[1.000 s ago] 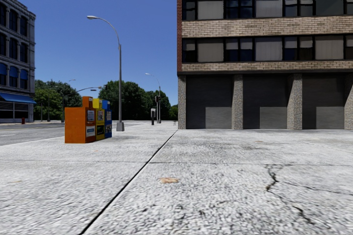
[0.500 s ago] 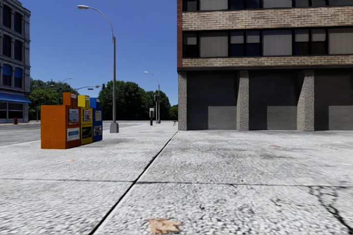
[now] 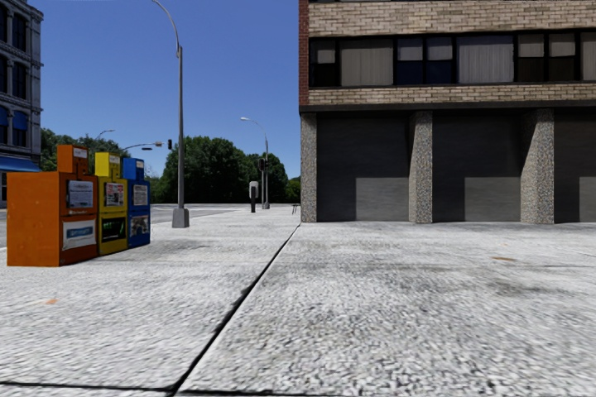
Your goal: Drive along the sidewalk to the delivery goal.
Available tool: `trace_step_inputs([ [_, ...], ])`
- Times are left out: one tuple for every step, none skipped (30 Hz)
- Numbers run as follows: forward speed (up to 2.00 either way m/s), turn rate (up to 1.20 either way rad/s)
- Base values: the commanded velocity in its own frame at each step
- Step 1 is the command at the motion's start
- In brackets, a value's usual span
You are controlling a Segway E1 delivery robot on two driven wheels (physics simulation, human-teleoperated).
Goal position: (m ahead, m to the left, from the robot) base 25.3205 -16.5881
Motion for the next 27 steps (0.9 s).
trace_step_inputs([
  [2.00, 0.00],
  [2.00, 0.00],
  [2.00, 0.00],
  [2.00, 0.00],
  [2.00, 0.00],
  [2.00, 0.00],
  [2.00, 0.00],
  [2.00, 0.00],
  [2.00, 0.00],
  [2.00, 0.00],
  [2.00, 0.00],
  [2.00, 0.00],
  [2.00, 0.00],
  [2.00, 0.00],
  [2.00, 0.00],
  [2.00, 0.00],
  [2.00, 0.00],
  [2.00, 0.00],
  [2.00, 0.00],
  [2.00, 0.00],
  [2.00, 0.00],
  [2.00, 0.00],
  [2.00, 0.00],
  [2.00, 0.00],
  [2.00, 0.00],
  [2.00, 0.00],
  [2.00, 0.00],
])
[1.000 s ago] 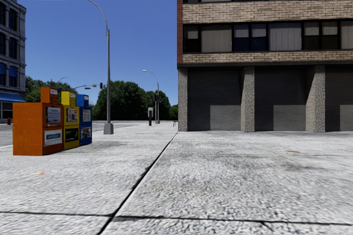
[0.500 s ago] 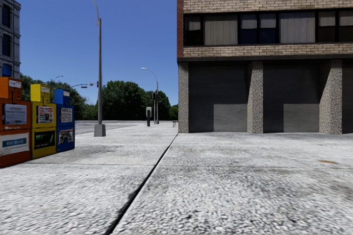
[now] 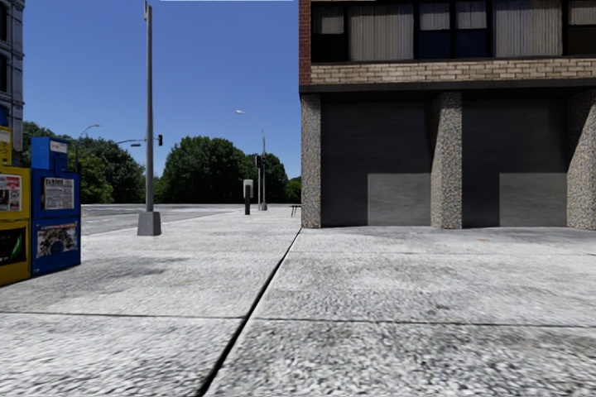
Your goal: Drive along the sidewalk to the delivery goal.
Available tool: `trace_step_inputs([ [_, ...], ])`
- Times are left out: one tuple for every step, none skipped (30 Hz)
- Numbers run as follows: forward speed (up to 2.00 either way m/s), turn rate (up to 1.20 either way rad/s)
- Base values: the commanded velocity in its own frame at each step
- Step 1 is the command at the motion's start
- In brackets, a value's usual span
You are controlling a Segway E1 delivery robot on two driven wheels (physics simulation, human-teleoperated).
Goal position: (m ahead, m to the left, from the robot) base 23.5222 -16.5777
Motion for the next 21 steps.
trace_step_inputs([
  [2.00, 0.00],
  [2.00, 0.00],
  [2.00, 0.00],
  [2.00, 0.00],
  [2.00, 0.11],
  [2.00, 0.19],
  [2.00, 0.23],
  [2.00, 0.23],
  [2.00, 0.23],
  [2.00, 0.23],
  [2.00, 0.24],
  [2.00, 0.24],
  [2.00, 0.24],
  [2.00, 0.24],
  [2.00, 0.24],
  [2.00, 0.24],
  [2.00, 0.24],
  [2.00, 0.24],
  [2.00, 0.24],
  [2.00, 0.24],
  [2.00, 0.24],
])
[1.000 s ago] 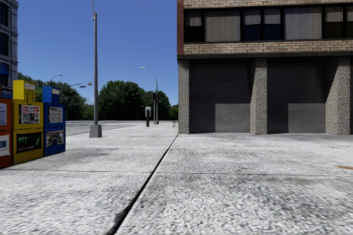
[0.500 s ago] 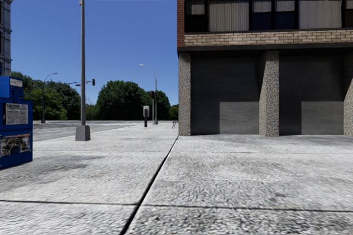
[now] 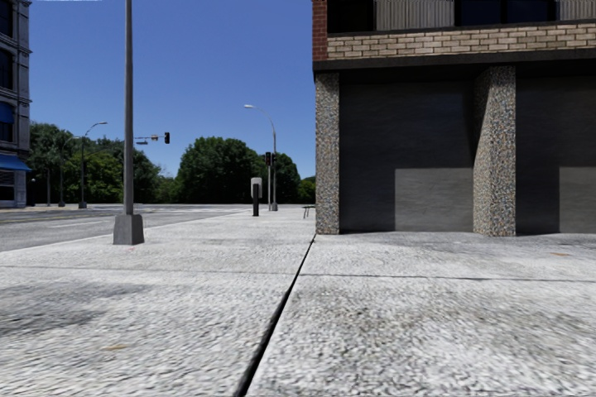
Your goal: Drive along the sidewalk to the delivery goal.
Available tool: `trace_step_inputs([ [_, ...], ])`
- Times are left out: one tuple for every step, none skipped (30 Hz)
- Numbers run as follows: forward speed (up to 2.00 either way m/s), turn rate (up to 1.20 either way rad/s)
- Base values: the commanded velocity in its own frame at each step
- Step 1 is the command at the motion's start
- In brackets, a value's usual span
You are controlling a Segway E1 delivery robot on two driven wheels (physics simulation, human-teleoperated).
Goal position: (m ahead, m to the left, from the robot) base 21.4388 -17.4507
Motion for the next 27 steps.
trace_step_inputs([
  [2.00, 0.24],
  [2.00, 0.24],
  [2.00, 0.24],
  [2.00, 0.24],
  [2.00, 0.24],
  [2.00, 0.24],
  [2.00, 0.24],
  [2.00, 0.24],
  [2.00, 0.24],
  [2.00, 0.24],
  [2.00, 0.24],
  [2.00, 0.24],
  [2.00, 0.24],
  [2.00, 0.24],
  [2.00, 0.24],
  [2.00, 0.24],
  [2.00, 0.24],
  [2.00, 0.24],
  [2.00, 0.24],
  [2.00, 0.24],
  [2.00, 0.24],
  [2.00, 0.24],
  [2.00, 0.24],
  [2.00, 0.24],
  [2.00, 0.24],
  [2.00, 0.24],
  [2.00, 0.24],
])
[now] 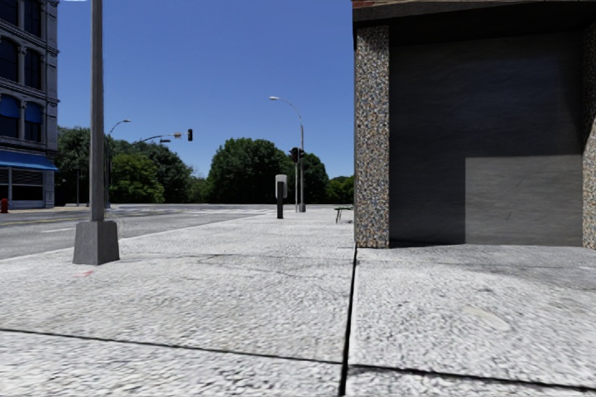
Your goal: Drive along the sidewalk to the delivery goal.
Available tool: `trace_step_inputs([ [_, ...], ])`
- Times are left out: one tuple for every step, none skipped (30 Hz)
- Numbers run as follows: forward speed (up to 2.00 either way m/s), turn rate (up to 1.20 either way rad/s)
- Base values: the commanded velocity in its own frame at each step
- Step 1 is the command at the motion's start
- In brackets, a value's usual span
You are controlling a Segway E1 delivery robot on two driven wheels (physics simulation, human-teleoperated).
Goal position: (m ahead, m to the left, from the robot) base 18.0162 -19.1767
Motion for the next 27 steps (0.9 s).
trace_step_inputs([
  [2.00, 0.24],
  [2.00, 0.24],
  [2.00, 0.24],
  [2.00, 0.24],
  [2.00, 0.24],
  [2.00, 0.24],
  [2.00, 0.23],
  [2.00, 0.22],
  [2.00, 0.22],
  [2.00, 0.21],
  [2.00, 0.21],
  [2.00, 0.19],
  [2.00, 0.16],
  [2.00, 0.15],
  [2.00, 0.14],
  [2.00, 0.14],
  [2.00, 0.14],
  [2.00, 0.02],
  [2.00, 0.00],
  [2.00, 0.00],
  [2.00, 0.00],
  [2.00, 0.00],
  [2.00, 0.00],
  [2.00, 0.00],
  [2.00, 0.00],
  [2.00, 0.00],
  [2.00, 0.00],
])
